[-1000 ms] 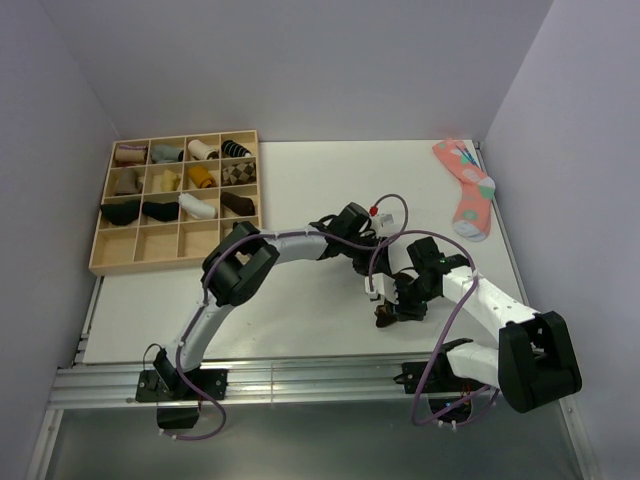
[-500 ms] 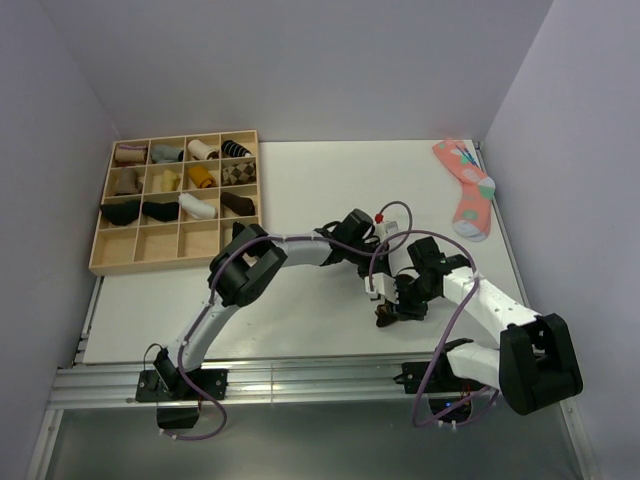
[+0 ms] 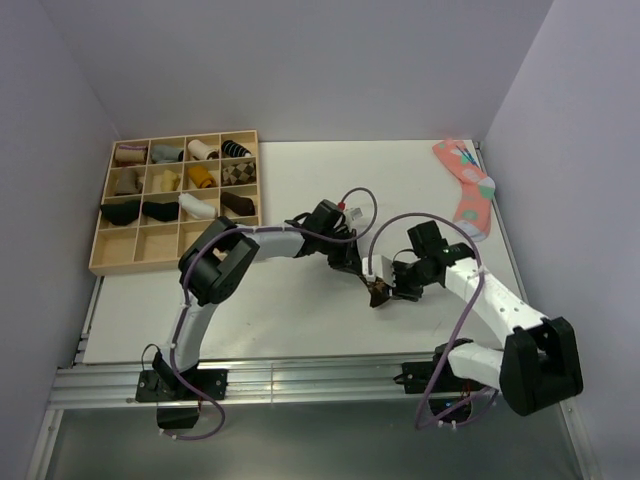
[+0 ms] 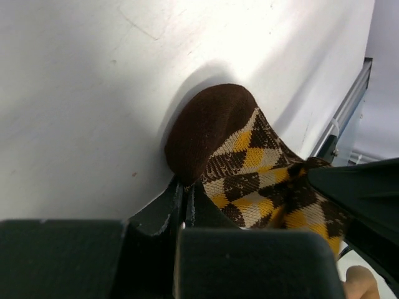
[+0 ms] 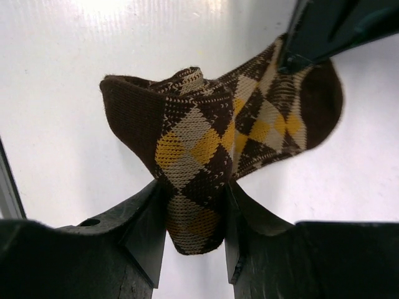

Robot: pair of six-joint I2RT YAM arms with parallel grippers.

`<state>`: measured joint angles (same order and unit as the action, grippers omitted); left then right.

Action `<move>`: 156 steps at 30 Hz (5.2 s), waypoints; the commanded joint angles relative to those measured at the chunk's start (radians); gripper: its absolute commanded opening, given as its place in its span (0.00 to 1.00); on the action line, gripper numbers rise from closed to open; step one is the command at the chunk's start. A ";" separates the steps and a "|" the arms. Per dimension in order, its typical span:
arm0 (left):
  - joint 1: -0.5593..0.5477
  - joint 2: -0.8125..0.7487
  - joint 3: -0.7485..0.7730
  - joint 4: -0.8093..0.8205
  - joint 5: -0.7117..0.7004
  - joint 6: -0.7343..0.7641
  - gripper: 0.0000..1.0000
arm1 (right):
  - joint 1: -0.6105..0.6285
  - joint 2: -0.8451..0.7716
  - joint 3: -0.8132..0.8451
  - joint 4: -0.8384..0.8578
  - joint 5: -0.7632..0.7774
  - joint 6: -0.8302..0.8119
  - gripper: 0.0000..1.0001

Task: Roll the socks
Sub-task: Roll the sock at the center of the board.

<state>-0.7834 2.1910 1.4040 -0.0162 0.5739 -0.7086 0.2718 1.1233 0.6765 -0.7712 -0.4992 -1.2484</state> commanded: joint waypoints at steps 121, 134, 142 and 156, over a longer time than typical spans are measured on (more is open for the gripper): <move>-0.333 -0.080 -0.385 0.463 -0.341 0.107 0.00 | -0.219 0.583 0.457 -0.324 -0.314 0.123 0.62; -0.271 -0.039 -0.366 0.437 -0.286 0.064 0.00 | -0.358 0.409 0.339 -0.362 -0.299 -0.080 0.64; -0.241 -0.002 -0.295 0.355 -0.233 0.069 0.00 | -0.342 0.261 0.183 -0.244 -0.219 -0.143 0.68; -0.212 0.055 -0.198 0.275 -0.189 0.075 0.00 | -0.244 0.177 0.009 -0.037 -0.101 -0.152 0.68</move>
<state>-0.9977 2.1712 1.2186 0.4568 0.3985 -0.6678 -0.0082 1.3148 0.7025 -0.8436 -0.6205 -1.3552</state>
